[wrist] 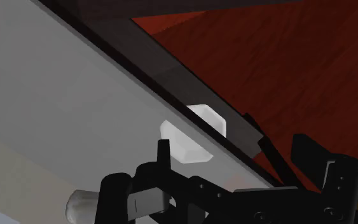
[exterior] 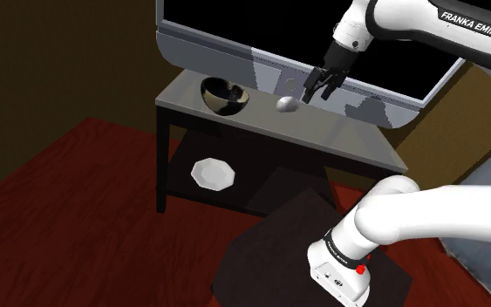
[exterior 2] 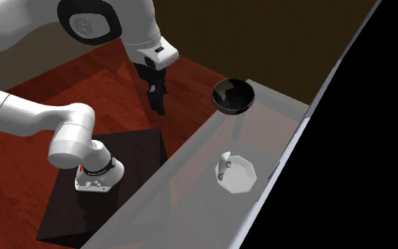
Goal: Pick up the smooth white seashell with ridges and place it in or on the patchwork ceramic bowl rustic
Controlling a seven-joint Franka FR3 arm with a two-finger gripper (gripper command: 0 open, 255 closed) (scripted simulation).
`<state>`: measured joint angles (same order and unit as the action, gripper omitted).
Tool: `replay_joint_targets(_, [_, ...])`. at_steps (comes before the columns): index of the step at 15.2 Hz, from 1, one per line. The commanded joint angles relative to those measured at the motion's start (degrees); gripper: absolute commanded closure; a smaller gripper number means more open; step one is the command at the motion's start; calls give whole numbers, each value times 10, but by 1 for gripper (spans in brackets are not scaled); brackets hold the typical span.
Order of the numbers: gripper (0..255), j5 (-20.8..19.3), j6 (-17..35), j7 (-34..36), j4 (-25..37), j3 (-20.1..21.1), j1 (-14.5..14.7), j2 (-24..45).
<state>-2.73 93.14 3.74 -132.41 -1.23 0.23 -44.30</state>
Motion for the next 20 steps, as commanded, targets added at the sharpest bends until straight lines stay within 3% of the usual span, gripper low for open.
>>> replay_joint_targets(1, [0,0,0,0,0,0,0,0])
replay_joint_targets(11, [0,-26,81,-293,60,-168,37,148])
replay_joint_targets(16, [0,5,105,-447,134,-242,64,263])
replay_joint_targets(20, [0,57,107,-577,214,-289,79,372])
